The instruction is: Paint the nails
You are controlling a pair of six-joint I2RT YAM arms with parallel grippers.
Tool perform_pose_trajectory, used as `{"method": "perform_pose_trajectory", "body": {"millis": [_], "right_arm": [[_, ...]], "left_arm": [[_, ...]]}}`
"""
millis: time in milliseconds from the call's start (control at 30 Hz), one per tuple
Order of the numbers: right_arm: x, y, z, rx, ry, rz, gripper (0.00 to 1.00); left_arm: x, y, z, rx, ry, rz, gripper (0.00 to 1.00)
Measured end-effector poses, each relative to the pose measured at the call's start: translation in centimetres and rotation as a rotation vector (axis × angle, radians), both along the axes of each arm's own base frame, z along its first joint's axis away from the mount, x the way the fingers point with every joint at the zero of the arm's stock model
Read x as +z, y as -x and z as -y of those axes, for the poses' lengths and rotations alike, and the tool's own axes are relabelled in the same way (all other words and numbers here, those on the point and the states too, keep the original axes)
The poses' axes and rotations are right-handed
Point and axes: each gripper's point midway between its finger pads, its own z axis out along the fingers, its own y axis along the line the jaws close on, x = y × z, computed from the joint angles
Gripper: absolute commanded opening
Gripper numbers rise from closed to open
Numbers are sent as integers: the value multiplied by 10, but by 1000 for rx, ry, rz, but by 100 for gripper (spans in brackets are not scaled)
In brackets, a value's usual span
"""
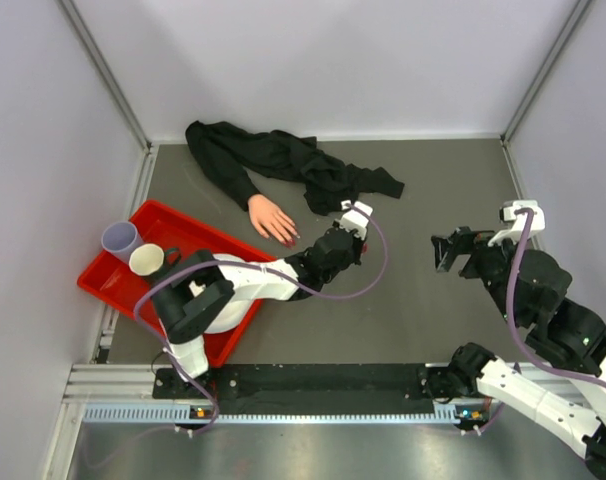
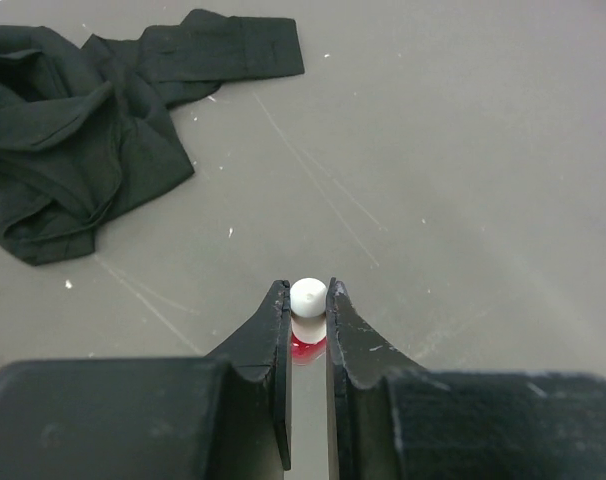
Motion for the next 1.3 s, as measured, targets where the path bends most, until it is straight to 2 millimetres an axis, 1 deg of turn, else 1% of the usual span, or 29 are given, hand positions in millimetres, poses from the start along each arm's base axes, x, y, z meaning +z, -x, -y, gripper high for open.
{"method": "perform_pose_trajectory", "body": {"millis": [200,400,700,833,1000,1067,1100,1167,1200,1300], "right_arm": [[1,1,1,-1,-5,3,97],[1,1,1,-1,-8,4,97],[-4,1,1,-1,-2,-3,97],[-4,2,2,-1,-4,-1,97],[-3,2,2,-1,-5,-1,97],[-3,2,2,-1,-5,-1,97],[-3,2,2,-1,-5,0,97],[-3,2,2,-1,-5,-1,97],[-3,2,2,-1,-5,-1,97],[-3,2,2,-1,-7,-1,97]], "left_arm": [[-12,-3,6,2,10,-1,0],[-25,-3,6,3,-5,-16,0],[-27,-4,5,11,-11,-20,0],[-32,-4,5,14,-21,-25,0],[-37,-5,4,20,-31,-28,6],[-36,-5,5,22,-31,-27,12],[-36,-6,5,23,-30,-27,22],[-37,-6,4,23,-31,-27,34],[-37,-6,4,23,-32,-27,44],[-40,-5,3,23,-44,-34,57]]}}
